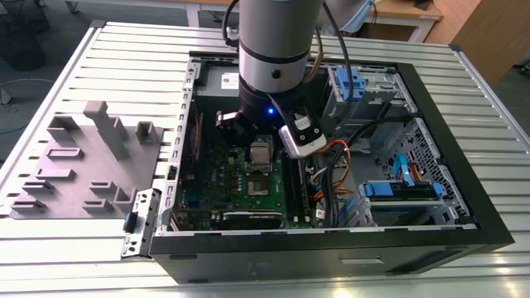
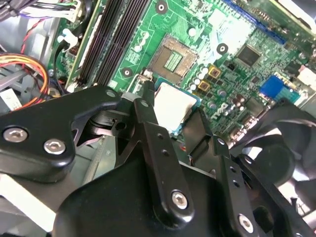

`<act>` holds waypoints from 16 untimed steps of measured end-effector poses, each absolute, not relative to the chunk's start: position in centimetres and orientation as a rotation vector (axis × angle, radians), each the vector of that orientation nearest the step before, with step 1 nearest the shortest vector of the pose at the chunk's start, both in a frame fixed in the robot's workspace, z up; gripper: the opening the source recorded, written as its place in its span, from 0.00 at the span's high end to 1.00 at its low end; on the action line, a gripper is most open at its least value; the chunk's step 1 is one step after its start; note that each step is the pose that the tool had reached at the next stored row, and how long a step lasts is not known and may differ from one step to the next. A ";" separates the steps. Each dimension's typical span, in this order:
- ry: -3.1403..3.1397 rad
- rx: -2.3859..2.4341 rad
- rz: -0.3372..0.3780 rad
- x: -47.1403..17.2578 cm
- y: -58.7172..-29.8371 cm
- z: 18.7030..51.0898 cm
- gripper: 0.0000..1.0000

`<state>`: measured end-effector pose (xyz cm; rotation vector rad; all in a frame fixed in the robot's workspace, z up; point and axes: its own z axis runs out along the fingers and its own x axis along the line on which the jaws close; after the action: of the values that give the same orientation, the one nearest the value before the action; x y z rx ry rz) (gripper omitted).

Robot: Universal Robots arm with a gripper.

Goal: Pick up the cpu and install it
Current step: 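Place the cpu into insertion slot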

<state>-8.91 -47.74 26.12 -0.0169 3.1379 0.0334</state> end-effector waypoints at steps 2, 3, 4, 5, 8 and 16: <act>3.138 -0.021 0.033 -8.9 -47.8 25.8 0.53; 3.138 -0.022 0.033 -8.9 -47.9 25.7 0.53; 3.138 -0.024 0.034 -8.9 -47.9 25.5 0.53; 3.138 -0.026 0.034 -8.9 -47.9 25.3 0.53; 3.138 -0.029 0.033 -8.9 -48.0 24.8 0.53; 3.137 -0.035 0.033 -8.9 -48.0 23.6 0.53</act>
<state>-8.91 -48.02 23.55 -0.0351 3.1365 0.0327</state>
